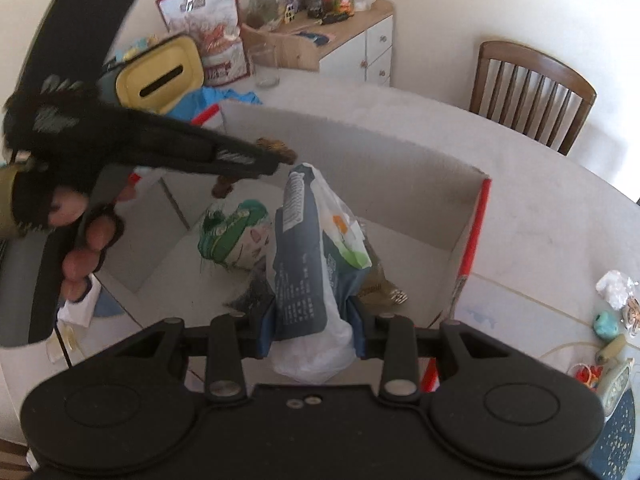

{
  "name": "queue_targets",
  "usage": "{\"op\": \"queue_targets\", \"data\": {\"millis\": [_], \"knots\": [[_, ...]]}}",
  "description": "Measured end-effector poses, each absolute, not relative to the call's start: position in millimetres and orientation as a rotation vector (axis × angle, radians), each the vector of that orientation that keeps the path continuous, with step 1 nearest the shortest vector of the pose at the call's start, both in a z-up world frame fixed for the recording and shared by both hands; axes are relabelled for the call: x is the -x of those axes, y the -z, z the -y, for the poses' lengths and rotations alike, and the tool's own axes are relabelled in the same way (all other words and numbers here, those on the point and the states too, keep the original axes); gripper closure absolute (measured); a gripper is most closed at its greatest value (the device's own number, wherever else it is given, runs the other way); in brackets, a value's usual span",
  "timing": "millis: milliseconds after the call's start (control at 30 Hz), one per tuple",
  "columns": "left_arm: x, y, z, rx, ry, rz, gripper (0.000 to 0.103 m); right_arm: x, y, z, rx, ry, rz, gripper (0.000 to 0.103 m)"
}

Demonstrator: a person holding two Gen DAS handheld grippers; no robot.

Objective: Organize objects
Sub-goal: 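Carry the bracelet and plastic bag over the red-edged box with both tools, then open both tools to drop the bracelet and plastic bag into the box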

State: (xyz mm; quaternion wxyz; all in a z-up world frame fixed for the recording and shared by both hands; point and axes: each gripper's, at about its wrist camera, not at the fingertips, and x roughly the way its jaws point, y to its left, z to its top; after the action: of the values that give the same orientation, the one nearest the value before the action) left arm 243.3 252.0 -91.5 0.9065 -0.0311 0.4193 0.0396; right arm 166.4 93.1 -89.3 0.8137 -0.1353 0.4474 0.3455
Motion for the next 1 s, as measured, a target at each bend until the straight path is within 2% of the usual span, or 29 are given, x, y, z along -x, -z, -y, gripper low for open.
{"op": "queue_targets", "data": {"millis": [533,833,1000], "knots": [[-274.8,128.4,-251.6,0.078,-0.056,-1.056,0.087,-159.9,112.3,-105.5,0.335,-0.724,-0.996,0.066],[-275.5,133.4,-254.2,0.1,-0.059,-1.092,0.086,-159.7,112.3,-105.9,0.331,-0.73,-0.99,0.06],[-272.4,130.4,-257.5,0.119,-0.077,-1.083,0.075,-159.8,111.1,-105.9,0.326,-0.745,-0.996,0.053]]}}
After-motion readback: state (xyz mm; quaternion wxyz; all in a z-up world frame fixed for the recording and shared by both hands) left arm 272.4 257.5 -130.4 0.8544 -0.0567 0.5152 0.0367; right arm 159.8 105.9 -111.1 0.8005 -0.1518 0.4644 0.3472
